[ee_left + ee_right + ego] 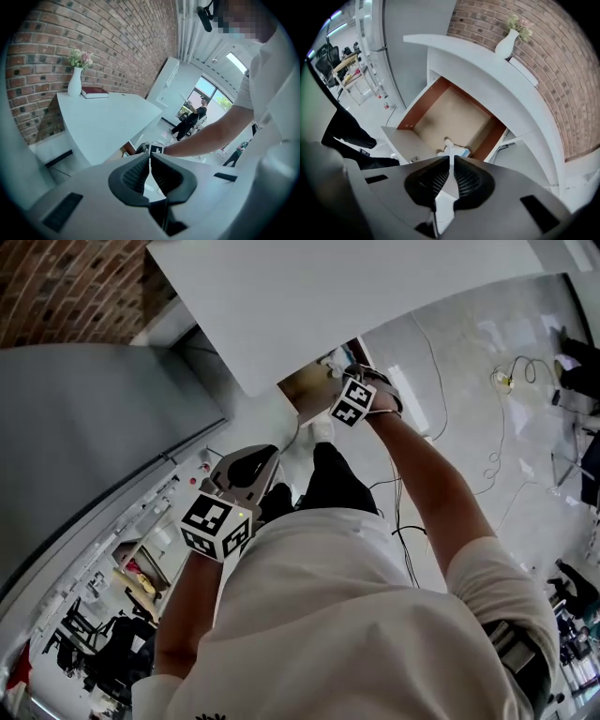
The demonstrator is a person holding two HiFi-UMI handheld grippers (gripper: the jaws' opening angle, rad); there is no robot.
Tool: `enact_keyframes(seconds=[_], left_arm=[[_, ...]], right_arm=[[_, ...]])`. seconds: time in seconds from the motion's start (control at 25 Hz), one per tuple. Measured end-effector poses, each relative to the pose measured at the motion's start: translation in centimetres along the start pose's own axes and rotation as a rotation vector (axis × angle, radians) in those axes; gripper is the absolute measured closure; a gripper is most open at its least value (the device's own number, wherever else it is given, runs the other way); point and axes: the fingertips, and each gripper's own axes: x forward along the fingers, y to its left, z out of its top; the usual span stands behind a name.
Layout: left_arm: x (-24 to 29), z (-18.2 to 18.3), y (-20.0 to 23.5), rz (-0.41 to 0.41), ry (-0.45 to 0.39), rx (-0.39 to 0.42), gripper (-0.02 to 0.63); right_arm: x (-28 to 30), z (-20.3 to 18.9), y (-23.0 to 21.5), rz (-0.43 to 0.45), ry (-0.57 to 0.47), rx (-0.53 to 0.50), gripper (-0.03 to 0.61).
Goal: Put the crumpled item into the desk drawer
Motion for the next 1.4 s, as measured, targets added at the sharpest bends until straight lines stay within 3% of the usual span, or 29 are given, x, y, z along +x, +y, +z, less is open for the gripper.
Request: enact_keyframes(seconds=[0.24, 0.48, 0.88, 1.16, 1.4], left_arm=[[-4.5, -0.7, -1.0, -0.029, -0.036, 0.053, 0.583], [-9.0, -2.7, -1.9, -0.043, -0.075, 0.074, 0.583], [-15.5, -7.8, -1.7, -0.055, -0.101, 0.084, 0.583], [-18.4, -12.2, -1.4, -0.062, -0.083, 0.098, 0.583], [-21.0, -15.4, -1.6, -0.043, -0.077, 0.077, 0.583]], right_arm=[[-5.8, 1.0, 3.0, -0.018, -0.026, 0.1, 0.535], [-11.4, 2.1, 8.0, 0.023, -0.079, 0.238, 0.546], [-20.8, 6.4, 18.6, 0.213, -0.24, 0.539, 0.549], [-24.9, 9.4, 25.2, 0.261, -0.305, 0.561, 0.549], [-28.5, 11.9, 31.0, 0.319, -0.361, 0.476, 0.549]])
